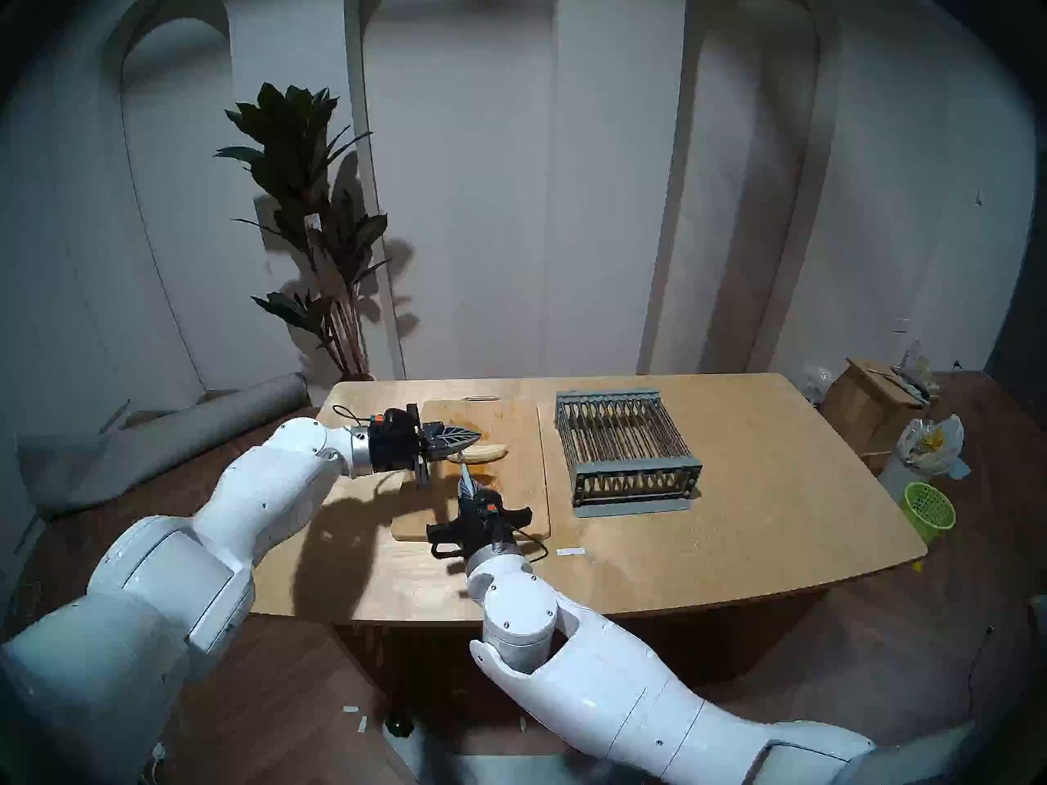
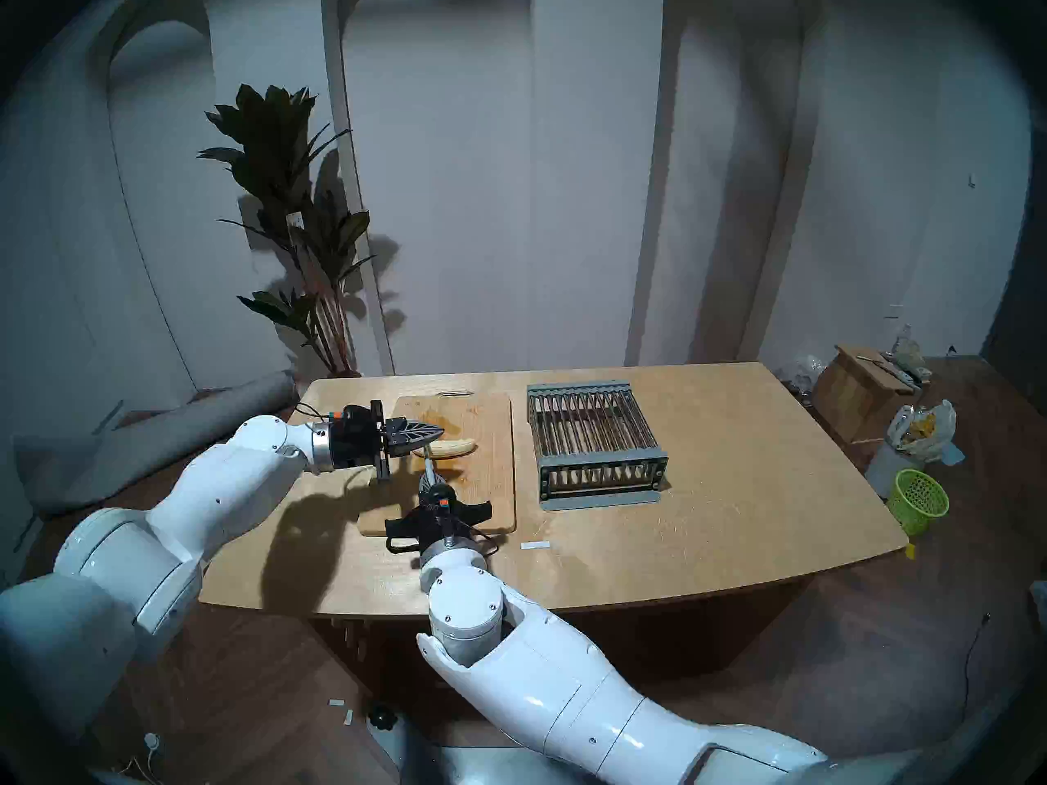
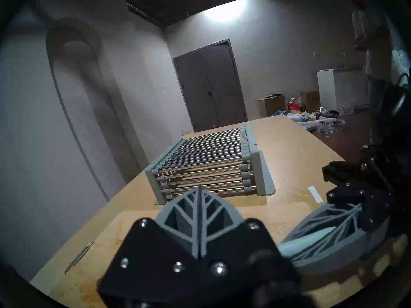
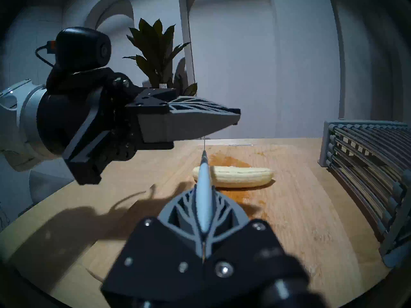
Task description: Cut the banana into four pieces on the cutting board
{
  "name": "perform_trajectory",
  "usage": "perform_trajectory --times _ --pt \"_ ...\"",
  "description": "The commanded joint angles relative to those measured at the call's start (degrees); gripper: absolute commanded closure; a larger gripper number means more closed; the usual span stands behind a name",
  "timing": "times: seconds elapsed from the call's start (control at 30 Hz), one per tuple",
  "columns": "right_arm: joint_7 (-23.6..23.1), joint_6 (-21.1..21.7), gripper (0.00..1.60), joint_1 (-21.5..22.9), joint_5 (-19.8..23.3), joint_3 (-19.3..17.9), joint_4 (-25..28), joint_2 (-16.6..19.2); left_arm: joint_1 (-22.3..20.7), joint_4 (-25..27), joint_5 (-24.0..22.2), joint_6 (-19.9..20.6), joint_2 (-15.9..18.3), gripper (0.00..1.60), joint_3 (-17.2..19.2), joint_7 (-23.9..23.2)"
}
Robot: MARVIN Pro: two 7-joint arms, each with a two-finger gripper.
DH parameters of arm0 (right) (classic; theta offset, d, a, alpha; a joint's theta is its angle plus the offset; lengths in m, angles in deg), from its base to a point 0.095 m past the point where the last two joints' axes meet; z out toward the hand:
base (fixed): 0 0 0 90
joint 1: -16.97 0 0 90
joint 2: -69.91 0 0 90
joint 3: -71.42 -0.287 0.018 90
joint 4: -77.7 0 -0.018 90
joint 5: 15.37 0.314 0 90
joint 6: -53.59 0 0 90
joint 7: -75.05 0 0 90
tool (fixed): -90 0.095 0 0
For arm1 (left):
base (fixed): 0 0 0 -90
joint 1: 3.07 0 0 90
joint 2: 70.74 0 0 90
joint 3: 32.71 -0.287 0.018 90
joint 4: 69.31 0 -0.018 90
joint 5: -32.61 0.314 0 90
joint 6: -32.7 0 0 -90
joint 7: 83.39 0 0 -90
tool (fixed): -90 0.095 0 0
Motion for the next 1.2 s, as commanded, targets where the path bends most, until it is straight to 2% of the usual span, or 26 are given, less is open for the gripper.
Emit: perform_trajectory --times 0.0,0.33,0.37,1.17 --pt "0.1 -0.2 1.60 0.1 0.0 0.1 2.0 -0.1 -3.3 -0.6 -0.8 -1.5 -0.4 1.60 -1.5 -5.8" --pt "0.7 -0.1 1.60 0.0 0.4 0.4 2.1 0.3 -3.1 -2.1 -2.7 -3.1 0.8 1.60 -5.8 -4.6" --pt "0.9 0.0 1.60 0.0 0.5 0.4 2.1 0.3 -2.9 -1.6 -2.9 -3.2 1.1 1.60 -6.7 -3.2" --pt "0.6 0.4 1.60 0.9 2.6 1.2 -0.6 -0.5 -2.3 -1.9 -8.5 -5.1 2.8 1.60 -15.3 -1.1"
